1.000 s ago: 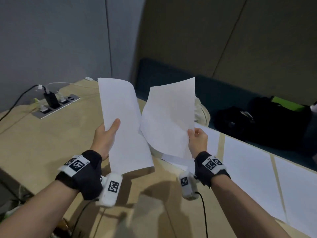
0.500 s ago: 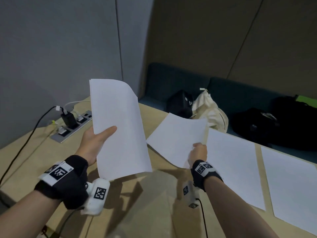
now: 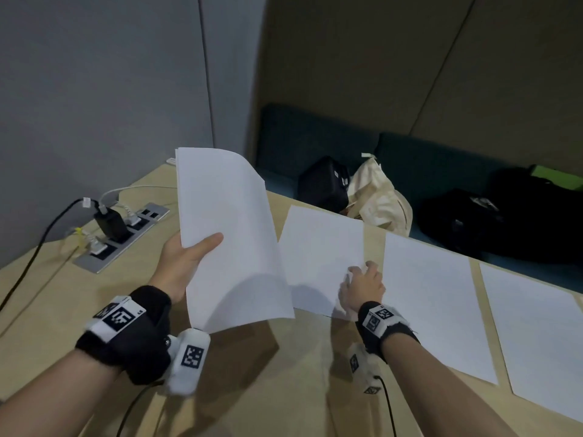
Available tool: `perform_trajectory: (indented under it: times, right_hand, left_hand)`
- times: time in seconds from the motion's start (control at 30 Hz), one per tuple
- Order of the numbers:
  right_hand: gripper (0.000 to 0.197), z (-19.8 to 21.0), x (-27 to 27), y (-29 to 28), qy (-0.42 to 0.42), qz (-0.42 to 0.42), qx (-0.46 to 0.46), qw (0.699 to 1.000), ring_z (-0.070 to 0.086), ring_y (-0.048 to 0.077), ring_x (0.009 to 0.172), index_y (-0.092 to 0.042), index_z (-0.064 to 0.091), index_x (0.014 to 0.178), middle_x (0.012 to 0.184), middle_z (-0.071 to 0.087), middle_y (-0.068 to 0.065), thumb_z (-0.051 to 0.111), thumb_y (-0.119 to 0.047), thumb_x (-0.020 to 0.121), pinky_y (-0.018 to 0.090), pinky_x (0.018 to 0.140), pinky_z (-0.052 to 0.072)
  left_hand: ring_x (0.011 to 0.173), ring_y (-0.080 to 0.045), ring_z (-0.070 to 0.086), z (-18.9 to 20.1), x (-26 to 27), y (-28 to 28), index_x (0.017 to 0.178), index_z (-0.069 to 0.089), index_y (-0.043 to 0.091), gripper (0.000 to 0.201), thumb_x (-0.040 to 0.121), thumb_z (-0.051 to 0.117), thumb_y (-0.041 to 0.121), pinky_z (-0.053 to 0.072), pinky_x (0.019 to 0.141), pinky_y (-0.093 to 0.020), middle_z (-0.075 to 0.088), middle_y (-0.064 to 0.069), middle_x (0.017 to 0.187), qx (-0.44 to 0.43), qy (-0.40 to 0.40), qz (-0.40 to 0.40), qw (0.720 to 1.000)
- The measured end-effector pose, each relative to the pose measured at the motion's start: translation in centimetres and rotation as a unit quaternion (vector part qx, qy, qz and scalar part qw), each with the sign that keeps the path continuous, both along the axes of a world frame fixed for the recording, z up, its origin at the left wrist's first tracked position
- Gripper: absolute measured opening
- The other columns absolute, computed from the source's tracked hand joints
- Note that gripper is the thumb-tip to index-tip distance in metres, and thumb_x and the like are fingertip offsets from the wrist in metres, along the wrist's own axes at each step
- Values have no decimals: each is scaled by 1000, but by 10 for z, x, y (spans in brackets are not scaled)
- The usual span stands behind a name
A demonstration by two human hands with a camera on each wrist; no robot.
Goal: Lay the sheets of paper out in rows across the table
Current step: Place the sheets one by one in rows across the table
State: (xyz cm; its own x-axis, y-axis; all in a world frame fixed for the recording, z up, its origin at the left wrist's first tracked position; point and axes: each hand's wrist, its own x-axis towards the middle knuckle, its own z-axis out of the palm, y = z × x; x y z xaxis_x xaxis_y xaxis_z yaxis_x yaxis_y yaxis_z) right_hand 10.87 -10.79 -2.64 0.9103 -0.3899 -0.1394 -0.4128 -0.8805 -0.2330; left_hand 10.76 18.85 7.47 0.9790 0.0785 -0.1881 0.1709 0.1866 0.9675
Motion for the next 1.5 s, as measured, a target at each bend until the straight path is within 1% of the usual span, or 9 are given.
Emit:
perform_trajectory:
  times: [0.1, 0.17, 0.4, 0.63, 0.77, 1.13, 1.37, 1.43, 1.5]
  right_hand:
    - [54, -1, -5, 6, 57, 89, 33, 994, 20, 25, 142, -25, 32, 142, 155, 19, 5, 45, -37, 91, 47, 115, 13]
    - [56, -1, -8, 10, 90, 99, 37, 990, 16, 20, 144, -29, 28, 144, 156, 18, 0, 42, -41, 91, 50, 116, 7]
    - [50, -7, -15, 9, 78, 46, 9, 996, 27, 23, 137, -30, 34, 138, 146, 30, 1, 38, -44, 90, 52, 112, 15]
    - [46, -7, -8, 5, 80, 28, -4, 996, 32, 26, 132, -30, 38, 134, 142, 34, 2, 39, -46, 91, 52, 109, 20]
    - [48, -8, -9, 7, 77, 19, -2, 997, 31, 26, 133, -30, 36, 136, 143, 33, 3, 39, -45, 91, 52, 109, 20]
    - [48, -8, -9, 9, 77, 23, 8, 997, 31, 26, 133, -29, 38, 135, 143, 33, 2, 41, -43, 90, 52, 110, 19]
    - [46, 0, -11, 11, 84, 25, 26, 996, 29, 26, 135, -28, 40, 133, 146, 31, 2, 42, -44, 90, 51, 111, 18]
    - [48, 5, -11, 13, 66, 15, 37, 997, 26, 26, 137, -27, 38, 136, 149, 27, 2, 41, -44, 91, 50, 112, 17]
    - [47, 12, -8, 16, 14, 13, 79, 997, 30, 26, 136, -22, 41, 137, 149, 31, 3, 39, -40, 94, 47, 113, 20]
  left_hand:
    - [93, -21, 64, -4, 4, -4, 120, 58, 4, 36, 85, 62, 6, 50, 87, -34, 67, -5, 108, -7, 6, -5, 1000]
    - [94, -23, 63, -6, 5, -6, 120, 58, 5, 35, 85, 63, 6, 49, 89, -36, 67, -4, 108, -7, 8, -7, 1000]
    - [93, -22, 64, -9, 6, -10, 118, 58, 8, 34, 84, 63, 6, 50, 81, -32, 67, -2, 106, -10, 9, -17, 1000]
    - [90, -19, 64, -12, 3, -10, 117, 59, 7, 33, 84, 63, 6, 50, 75, -29, 67, -2, 105, -11, 13, -19, 1000]
    - [88, -18, 64, -11, 3, -10, 118, 58, 7, 34, 85, 63, 6, 50, 72, -28, 67, -1, 102, -14, 15, -18, 1000]
    - [88, -20, 64, -11, 4, -12, 117, 59, 6, 32, 85, 61, 5, 50, 77, -30, 67, -3, 102, -18, 9, -24, 1000]
    - [98, -25, 63, -12, 4, -11, 122, 57, 5, 38, 85, 63, 7, 50, 81, -31, 67, -6, 110, -24, 14, -27, 999]
    - [96, -24, 63, -10, 4, -12, 122, 57, 4, 38, 85, 62, 7, 50, 80, -31, 67, -6, 109, -28, 14, -32, 999]
    - [92, -21, 64, -8, 4, -13, 121, 56, 6, 36, 86, 61, 8, 50, 76, -30, 66, -5, 108, -34, 11, -43, 998]
